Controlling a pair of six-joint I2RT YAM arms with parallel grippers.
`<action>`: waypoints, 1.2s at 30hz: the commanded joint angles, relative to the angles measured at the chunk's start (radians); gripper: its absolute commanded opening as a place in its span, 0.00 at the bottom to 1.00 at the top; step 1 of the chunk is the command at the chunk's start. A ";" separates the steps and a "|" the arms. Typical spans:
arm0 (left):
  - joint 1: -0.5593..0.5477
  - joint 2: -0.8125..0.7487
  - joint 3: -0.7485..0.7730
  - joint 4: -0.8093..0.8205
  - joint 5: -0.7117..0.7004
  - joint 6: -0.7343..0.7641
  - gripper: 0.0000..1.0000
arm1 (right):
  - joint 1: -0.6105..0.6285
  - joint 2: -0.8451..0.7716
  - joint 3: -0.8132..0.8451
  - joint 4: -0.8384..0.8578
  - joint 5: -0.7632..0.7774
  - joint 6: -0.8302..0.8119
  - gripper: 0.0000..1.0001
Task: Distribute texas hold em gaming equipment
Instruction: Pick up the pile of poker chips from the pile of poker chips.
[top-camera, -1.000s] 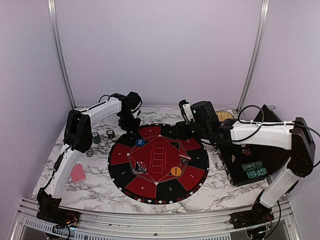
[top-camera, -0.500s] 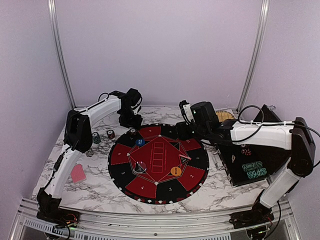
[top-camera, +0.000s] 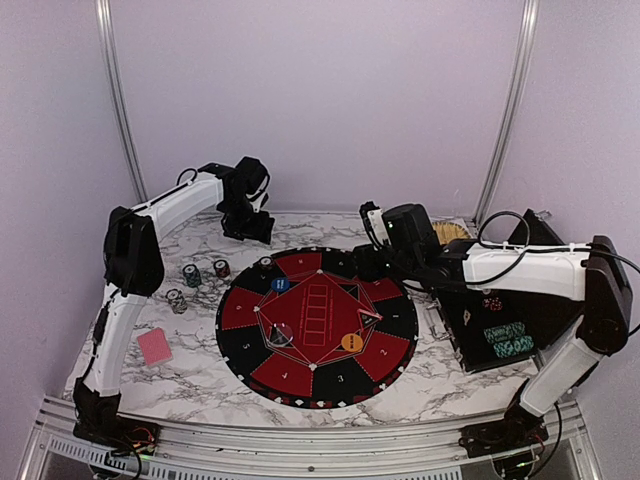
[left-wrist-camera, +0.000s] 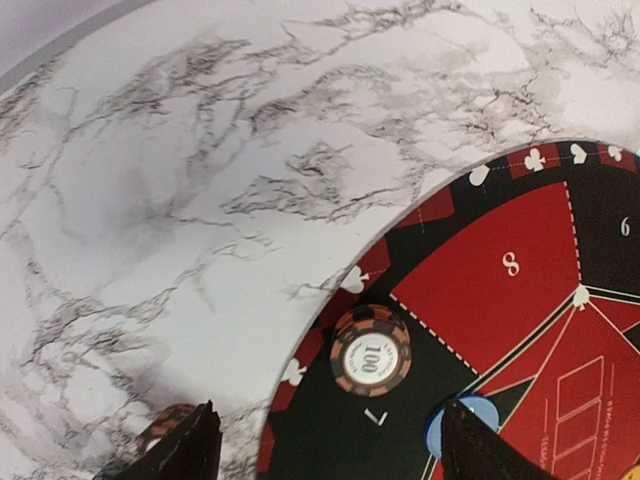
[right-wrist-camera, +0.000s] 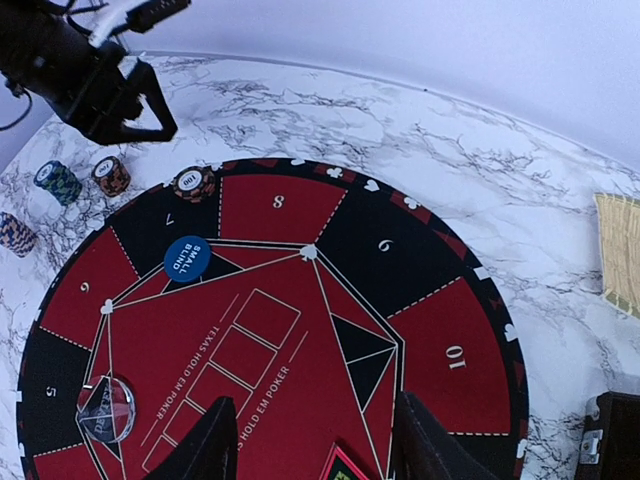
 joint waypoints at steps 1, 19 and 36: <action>0.045 -0.167 -0.105 0.001 -0.005 -0.017 0.77 | -0.007 -0.027 0.014 -0.016 0.010 0.013 0.51; 0.140 -0.299 -0.511 0.095 0.028 0.013 0.79 | -0.008 -0.008 0.027 -0.007 -0.032 0.038 0.51; 0.150 -0.182 -0.450 0.102 0.022 0.006 0.68 | -0.007 -0.024 0.015 -0.019 -0.019 0.046 0.51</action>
